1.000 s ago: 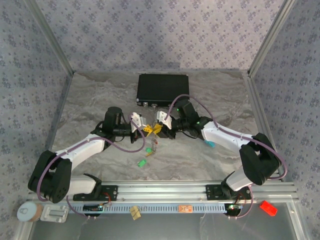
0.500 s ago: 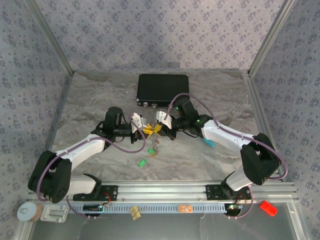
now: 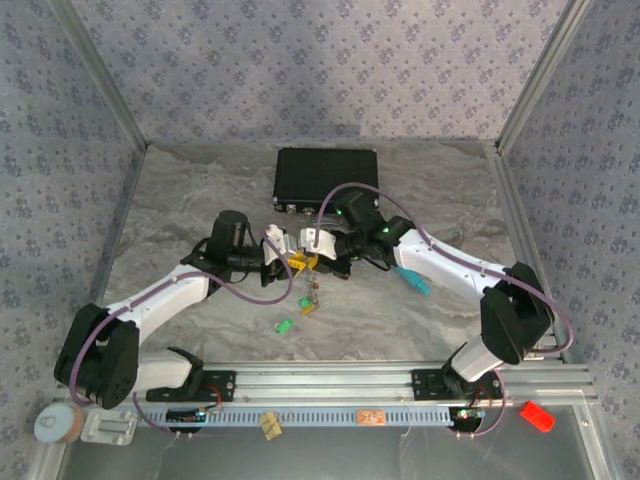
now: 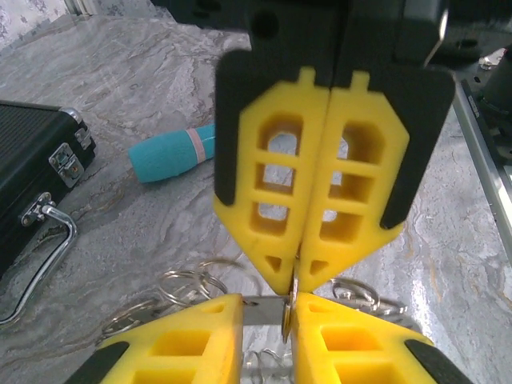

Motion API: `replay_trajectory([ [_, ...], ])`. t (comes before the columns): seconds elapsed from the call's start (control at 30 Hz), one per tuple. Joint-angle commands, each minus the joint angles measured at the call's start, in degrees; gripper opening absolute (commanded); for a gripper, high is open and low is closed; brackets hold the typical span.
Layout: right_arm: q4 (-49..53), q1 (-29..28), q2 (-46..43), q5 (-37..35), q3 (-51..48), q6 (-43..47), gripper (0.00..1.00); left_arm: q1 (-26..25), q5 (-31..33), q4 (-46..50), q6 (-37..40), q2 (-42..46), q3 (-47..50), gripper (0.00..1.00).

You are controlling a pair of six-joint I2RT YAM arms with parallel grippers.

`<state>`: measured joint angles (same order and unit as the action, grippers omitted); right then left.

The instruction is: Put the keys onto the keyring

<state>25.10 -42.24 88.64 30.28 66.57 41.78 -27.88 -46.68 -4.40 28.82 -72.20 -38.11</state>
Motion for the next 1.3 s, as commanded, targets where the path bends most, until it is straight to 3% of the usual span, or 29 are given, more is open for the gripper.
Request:
replay_trajectory([
  [0.0,3.4,-0.8,0.6,-0.7,3.6,2.3,0.0,-0.4,-1.2,-0.4,1.2,1.6,-1.4,0.2],
  [0.27,1.8,-0.7,0.0,1.8,3.4,1.2,0.0,-0.6,-1.8,0.6,1.6,0.3,-1.5,0.17],
  [0.53,-2.2,0.7,-1.9,3.9,0.5,-2.1,0.0,-0.6,-1.5,-1.2,1.3,0.5,-1.2,0.0],
  [0.6,-6.3,2.8,-4.2,5.1,-3.3,-5.0,0.23,-0.6,-0.8,-1.3,1.5,1.1,-1.0,0.0],
  [0.63,-8.2,3.8,-5.4,5.8,-4.8,-6.2,0.28,-0.7,-0.4,-1.7,1.6,1.6,-0.8,0.0],
  [0.77,-18.0,8.0,-13.1,7.7,-13.5,-12.8,0.32,-1.9,3.5,-3.4,3.2,4.4,0.7,0.0],
  [0.93,-30.2,11.0,-20.9,1.0,-22.0,-21.6,0.32,-2.7,7.4,-6.3,4.8,7.1,2.4,0.0],
  [1.13,-36.0,13.0,-27.9,-15.5,-26.0,-34.6,0.33,-2.7,11.1,-6.9,5.6,8.8,2.6,0.0],
  [1.27,-36.0,13.9,-31.3,-14.8,-26.8,-38.9,0.39,-2.7,16.2,-7.0,4.9,10.1,2.0,0.0],
])
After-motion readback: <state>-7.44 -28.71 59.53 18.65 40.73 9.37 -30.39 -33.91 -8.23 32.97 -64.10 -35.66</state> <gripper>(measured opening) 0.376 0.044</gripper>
